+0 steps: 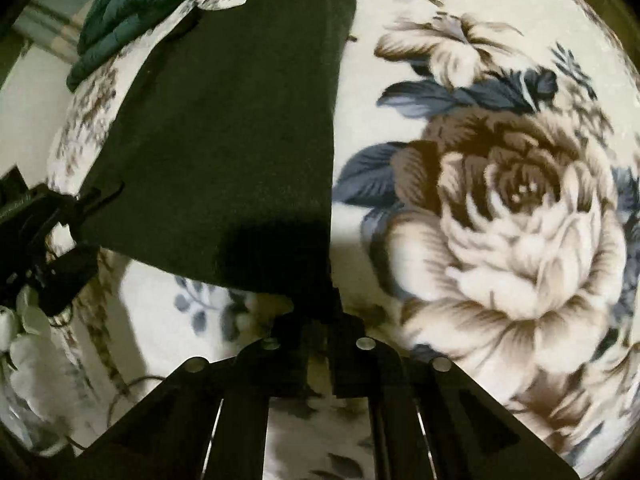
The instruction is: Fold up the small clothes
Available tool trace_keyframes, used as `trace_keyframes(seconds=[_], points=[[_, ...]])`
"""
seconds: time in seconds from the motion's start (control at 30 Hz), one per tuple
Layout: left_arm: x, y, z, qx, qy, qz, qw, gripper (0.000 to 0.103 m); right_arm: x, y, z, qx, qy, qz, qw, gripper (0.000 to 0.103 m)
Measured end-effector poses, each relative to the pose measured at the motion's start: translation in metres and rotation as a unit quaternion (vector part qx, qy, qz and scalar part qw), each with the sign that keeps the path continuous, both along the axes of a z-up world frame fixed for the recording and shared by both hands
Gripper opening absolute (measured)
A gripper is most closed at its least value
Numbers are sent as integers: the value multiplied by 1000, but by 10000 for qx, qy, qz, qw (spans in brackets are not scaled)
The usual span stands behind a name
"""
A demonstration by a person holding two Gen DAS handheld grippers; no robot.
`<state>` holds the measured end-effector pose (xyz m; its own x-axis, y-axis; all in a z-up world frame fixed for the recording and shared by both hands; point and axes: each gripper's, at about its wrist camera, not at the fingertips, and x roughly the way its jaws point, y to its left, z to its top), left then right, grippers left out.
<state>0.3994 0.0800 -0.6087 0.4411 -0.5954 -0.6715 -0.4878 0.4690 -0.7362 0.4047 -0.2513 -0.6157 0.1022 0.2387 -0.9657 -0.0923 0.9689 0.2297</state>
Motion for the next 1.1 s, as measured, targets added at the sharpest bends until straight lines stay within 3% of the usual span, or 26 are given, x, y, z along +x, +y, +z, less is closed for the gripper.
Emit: trace_keyframes(seconds=[0.17, 0.2, 0.23, 0.3, 0.37, 0.43, 0.5, 0.63, 0.7, 0.83, 0.97, 1.0, 1.03, 1.07, 1.1], points=[[-11, 7, -3, -120, -24, -31, 9999, 29, 8, 0, -10, 512, 618, 125, 9967, 13], [-17, 7, -1, -116, -60, -53, 9999, 41, 11, -12, -7, 600, 699, 19, 9957, 26], [-23, 6, 1, -161, -115, -70, 9998, 55, 11, -23, -3, 756, 756, -148, 9942, 46], [-42, 2, 3, -248, -198, -11, 9995, 62, 15, -48, 5, 1283, 859, -496, 9868, 67], [-52, -7, 0, -414, -249, -7, 9988, 62, 29, -73, 10, 1749, 913, -816, 9769, 75], [-53, -17, -6, -497, -239, 14, 9985, 62, 51, -89, 11, 1917, 867, -957, 9729, 83], [-45, -25, -15, -582, -283, 143, 9978, 62, 82, -95, 10, 2240, 785, -945, 9668, 86], [-19, -32, -27, -425, -558, 450, 9965, 62, 164, -78, -4, 3036, 789, -867, 9456, 96], [-11, -33, -34, -443, -585, 659, 9951, 62, 204, -67, -16, 3164, 908, -737, 9414, 99], [-2, -29, -45, -652, -602, 1200, 9888, 63, 269, -32, -47, 2989, 1162, -367, 9465, 99], [-1, -19, -47, -883, -639, 1519, 9824, 60, 301, -8, -63, 2961, 1248, -135, 9469, 98], [0, -15, -45, -840, -640, 1570, 9819, 49, 303, 1, -66, 2920, 1224, -54, 9486, 93], [1, -12, -44, -794, -630, 1561, 9825, 38, 304, 6, -67, 2845, 1216, 24, 9509, 76], [2, -8, -41, -767, -622, 1541, 9831, 33, 304, 9, -70, 2684, 1229, 22, 9554, 62], [3, -4, -39, -832, -625, 1530, 9827, 27, 303, 10, -72, 2658, 1244, -40, 9560, 37]])
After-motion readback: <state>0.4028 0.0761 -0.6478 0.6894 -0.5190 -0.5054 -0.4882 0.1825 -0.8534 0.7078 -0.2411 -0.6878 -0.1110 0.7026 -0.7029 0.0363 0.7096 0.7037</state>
